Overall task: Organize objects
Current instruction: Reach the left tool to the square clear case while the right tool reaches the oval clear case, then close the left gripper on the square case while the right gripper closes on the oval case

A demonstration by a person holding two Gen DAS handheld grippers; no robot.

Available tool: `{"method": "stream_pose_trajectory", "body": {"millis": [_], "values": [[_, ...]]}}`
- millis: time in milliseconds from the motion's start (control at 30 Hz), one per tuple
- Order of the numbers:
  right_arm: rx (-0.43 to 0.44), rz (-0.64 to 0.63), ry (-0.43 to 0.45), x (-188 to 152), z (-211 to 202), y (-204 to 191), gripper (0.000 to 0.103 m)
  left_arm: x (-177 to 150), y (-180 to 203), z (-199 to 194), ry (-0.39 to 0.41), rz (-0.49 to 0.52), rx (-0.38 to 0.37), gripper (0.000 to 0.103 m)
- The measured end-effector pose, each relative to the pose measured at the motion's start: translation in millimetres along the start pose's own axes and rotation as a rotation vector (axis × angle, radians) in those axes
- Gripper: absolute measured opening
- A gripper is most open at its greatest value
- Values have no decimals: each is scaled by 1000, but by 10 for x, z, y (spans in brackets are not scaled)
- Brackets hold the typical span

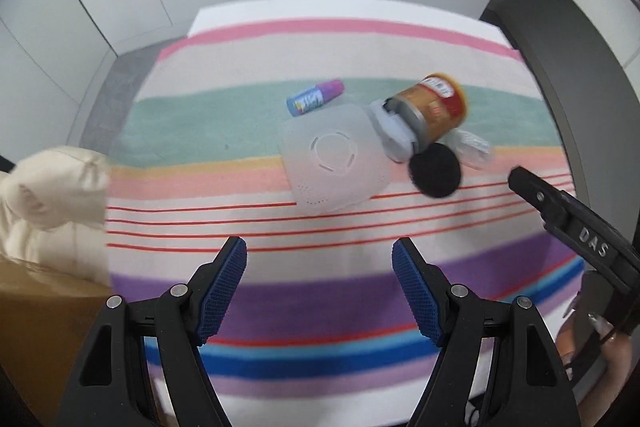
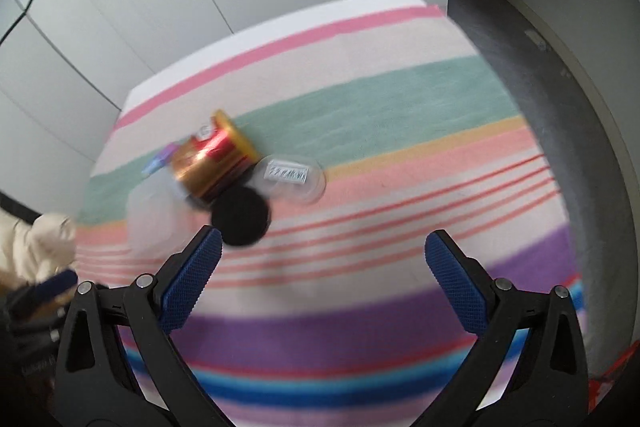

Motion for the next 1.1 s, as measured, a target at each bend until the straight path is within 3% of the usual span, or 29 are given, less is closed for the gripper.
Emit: {"method": "stream_pose_trajectory", "body": {"millis": [133,333,500,600,667,700,967,1100], "values": [[-6,8,-26,41,383,-61,103,13,64,259,-4,-10,-50,77],[-15,12,-3,141,613,-152,103,98,125,444,16,-26,-56,77],[-107,-75,19,184,735,-272,96,226,192,546,38,-62,-39,77],[-149,-116,52,158,742,-310,83,273,181,626,39,-104,-33,78],[-185,-158,80,139,721,-329,62,303,165,669,40,-129,-35,79],[-187,-167,92,133,710,-334,58,320,156,684,47,-137,-30,79],[-169,-189,100,63,719,-314,58,393,149,722,78,-141,3,80],[-163,-195,98,35,734,-317,58,440,121,766,60,-148,47,94]]}}
Point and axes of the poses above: each gripper's, at about its wrist camera, not at the fingertips, and z roughly the way its jaws point, y to its right, x to its top, the point moved 5 cm from there along z, roughly the way its jaws point, and after that the axes turned 2 degrees about y, right-handed, at the moved point
